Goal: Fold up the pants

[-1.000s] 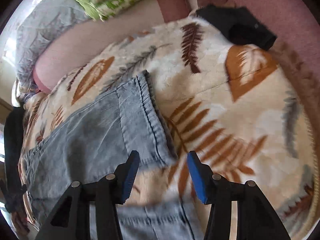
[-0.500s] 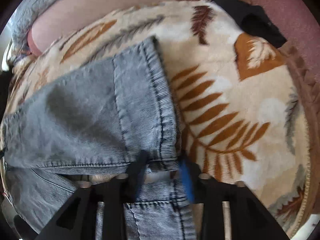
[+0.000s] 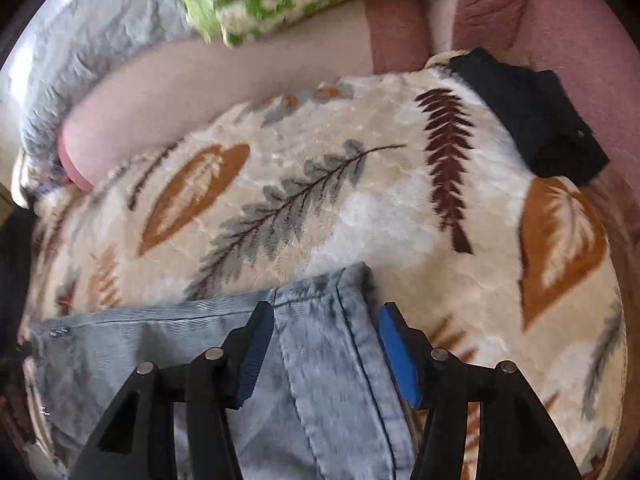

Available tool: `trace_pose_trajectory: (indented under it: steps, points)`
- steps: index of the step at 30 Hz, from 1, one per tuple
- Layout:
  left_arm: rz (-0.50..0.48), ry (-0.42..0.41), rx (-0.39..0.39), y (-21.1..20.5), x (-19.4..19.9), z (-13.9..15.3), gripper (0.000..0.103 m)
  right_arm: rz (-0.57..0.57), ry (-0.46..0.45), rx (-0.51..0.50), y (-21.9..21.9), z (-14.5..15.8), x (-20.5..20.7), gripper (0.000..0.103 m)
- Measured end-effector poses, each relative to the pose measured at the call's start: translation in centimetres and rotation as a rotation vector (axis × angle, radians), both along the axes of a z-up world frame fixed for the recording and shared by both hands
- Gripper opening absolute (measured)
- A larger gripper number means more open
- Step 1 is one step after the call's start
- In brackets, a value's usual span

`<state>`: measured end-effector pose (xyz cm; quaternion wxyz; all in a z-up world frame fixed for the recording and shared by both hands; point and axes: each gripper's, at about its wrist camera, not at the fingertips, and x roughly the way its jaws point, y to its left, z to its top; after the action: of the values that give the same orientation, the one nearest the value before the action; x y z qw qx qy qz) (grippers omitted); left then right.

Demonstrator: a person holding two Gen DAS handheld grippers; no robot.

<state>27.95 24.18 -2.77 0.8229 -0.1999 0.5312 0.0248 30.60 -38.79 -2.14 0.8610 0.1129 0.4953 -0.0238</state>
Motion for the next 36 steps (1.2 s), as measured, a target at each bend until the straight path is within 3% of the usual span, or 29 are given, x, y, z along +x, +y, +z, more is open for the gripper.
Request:
trace_pose_trajectory:
  steps: [3,5,7,9,11,15,19,23,29,32,36]
  points:
    - [0.021,0.01,0.009,0.2,0.8,-0.7,0.046,-0.001,0.005,-0.01,0.1,-0.8,0.6,0.058]
    - [0.028,0.02,0.01,0.4,1.5,-1.4,0.045,-0.004,0.024,-0.032,-0.1,-1.3,1.0,0.048]
    - [0.024,0.037,0.016,0.5,2.1,-2.1,0.036,-0.009,0.047,-0.035,-0.5,-1.7,1.0,0.034]
    - [0.035,0.045,0.035,0.5,2.5,-2.5,0.015,-0.013,0.052,-0.041,-0.9,-1.8,1.1,0.025]
    - [0.045,0.053,0.048,0.5,2.8,-2.6,0.005,-0.012,0.05,-0.048,-0.9,-1.4,1.0,0.019]
    - [0.039,0.02,0.089,-0.3,2.7,-1.1,0.003,-0.024,0.001,-0.042,-1.0,0.5,0.2,0.015]
    - [0.044,-0.059,0.07,-0.4,0.8,1.9,0.003,-0.033,-0.056,-0.016,-1.2,2.4,-1.5,0.015]
    - [0.031,-0.154,0.041,-0.3,-2.6,5.5,0.003,-0.048,-0.152,0.041,-2.1,5.4,-5.3,0.015]
    - [0.006,-0.276,-0.015,0.3,-10.9,10.1,0.003,-0.049,-0.274,0.098,-3.4,8.8,-13.6,0.015]
    - [-0.014,-0.316,-0.041,0.8,-16.2,10.8,0.003,-0.041,-0.312,0.132,-4.2,8.6,-19.0,0.015]
    - [-0.041,-0.318,-0.079,1.8,-22.0,9.3,0.003,-0.034,-0.315,0.16,-4.7,5.8,-25.9,0.015]
